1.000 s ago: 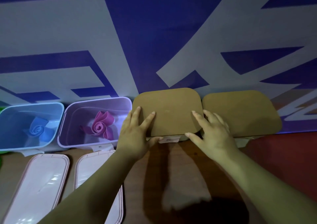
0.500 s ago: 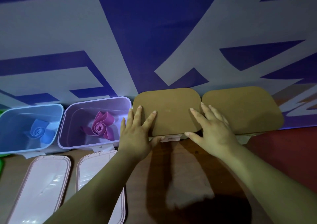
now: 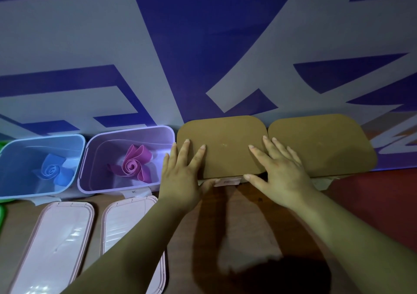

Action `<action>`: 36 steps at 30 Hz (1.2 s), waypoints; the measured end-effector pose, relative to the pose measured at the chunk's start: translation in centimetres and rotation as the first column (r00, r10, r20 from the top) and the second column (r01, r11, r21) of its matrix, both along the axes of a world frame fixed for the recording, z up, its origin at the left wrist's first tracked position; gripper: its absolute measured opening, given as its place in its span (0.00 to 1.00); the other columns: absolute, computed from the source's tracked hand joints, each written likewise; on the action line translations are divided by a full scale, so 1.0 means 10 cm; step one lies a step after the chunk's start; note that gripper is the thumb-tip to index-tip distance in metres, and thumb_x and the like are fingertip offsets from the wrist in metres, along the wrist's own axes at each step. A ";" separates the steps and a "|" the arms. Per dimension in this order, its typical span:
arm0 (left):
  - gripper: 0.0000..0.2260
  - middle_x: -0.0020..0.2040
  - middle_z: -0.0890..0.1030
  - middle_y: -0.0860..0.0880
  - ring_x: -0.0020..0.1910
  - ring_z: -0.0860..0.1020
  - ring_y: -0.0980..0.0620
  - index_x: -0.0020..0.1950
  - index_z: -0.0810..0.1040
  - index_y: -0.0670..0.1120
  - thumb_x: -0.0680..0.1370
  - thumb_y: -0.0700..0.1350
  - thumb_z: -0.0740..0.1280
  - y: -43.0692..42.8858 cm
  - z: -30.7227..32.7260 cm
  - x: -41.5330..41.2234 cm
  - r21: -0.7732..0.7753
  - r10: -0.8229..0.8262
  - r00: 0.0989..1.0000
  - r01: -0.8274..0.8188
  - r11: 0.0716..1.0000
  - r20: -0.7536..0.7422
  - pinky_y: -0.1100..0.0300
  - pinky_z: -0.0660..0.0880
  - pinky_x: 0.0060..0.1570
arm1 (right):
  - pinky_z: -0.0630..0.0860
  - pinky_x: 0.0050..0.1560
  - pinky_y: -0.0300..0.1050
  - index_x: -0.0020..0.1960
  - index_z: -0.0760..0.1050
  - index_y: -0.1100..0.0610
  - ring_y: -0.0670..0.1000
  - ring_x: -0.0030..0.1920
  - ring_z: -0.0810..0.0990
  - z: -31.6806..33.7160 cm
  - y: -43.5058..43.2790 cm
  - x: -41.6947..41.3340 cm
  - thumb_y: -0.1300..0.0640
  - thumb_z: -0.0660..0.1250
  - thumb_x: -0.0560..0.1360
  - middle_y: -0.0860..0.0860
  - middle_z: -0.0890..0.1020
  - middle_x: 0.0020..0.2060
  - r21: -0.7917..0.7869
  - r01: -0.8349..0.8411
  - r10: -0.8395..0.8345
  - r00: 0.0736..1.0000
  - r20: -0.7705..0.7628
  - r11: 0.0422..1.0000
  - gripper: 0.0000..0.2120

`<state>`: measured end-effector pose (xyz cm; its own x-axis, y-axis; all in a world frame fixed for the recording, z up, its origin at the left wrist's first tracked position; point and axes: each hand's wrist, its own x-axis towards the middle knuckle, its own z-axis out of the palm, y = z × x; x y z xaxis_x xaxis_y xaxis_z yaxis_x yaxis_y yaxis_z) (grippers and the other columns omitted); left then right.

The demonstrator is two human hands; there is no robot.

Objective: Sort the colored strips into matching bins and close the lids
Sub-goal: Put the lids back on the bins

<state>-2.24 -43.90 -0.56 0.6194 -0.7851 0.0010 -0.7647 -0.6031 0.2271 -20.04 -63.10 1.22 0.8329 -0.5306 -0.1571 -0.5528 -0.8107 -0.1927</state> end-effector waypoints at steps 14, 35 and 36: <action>0.41 0.81 0.51 0.43 0.79 0.51 0.38 0.80 0.53 0.57 0.72 0.72 0.61 0.03 -0.10 0.01 0.019 0.020 1.000 -0.020 1.000 0.009 0.38 0.55 0.74 | 0.46 0.78 0.55 0.79 0.50 0.41 0.53 0.80 0.44 -0.01 0.01 0.07 0.27 0.42 0.73 0.50 0.49 0.81 -0.016 -0.071 0.070 0.996 -0.051 0.997 0.38; 0.44 0.81 0.43 0.45 0.80 0.39 0.44 0.80 0.44 0.59 0.69 0.80 0.46 -0.09 0.01 0.36 0.137 -0.140 0.990 0.143 0.980 -0.029 0.35 0.48 0.75 | 0.48 0.78 0.53 0.78 0.55 0.41 0.52 0.80 0.47 0.03 -0.11 0.15 0.28 0.50 0.74 0.51 0.55 0.79 0.016 -0.075 0.075 0.997 -0.005 0.997 0.35; 0.44 0.81 0.42 0.46 0.80 0.39 0.45 0.80 0.44 0.59 0.69 0.80 0.46 -0.09 0.00 0.36 0.140 -0.136 0.990 0.139 0.980 -0.033 0.36 0.48 0.75 | 0.46 0.78 0.54 0.78 0.52 0.42 0.52 0.80 0.45 0.03 -0.16 0.18 0.27 0.51 0.74 0.51 0.51 0.80 0.031 -0.087 0.087 0.996 -0.027 0.996 0.37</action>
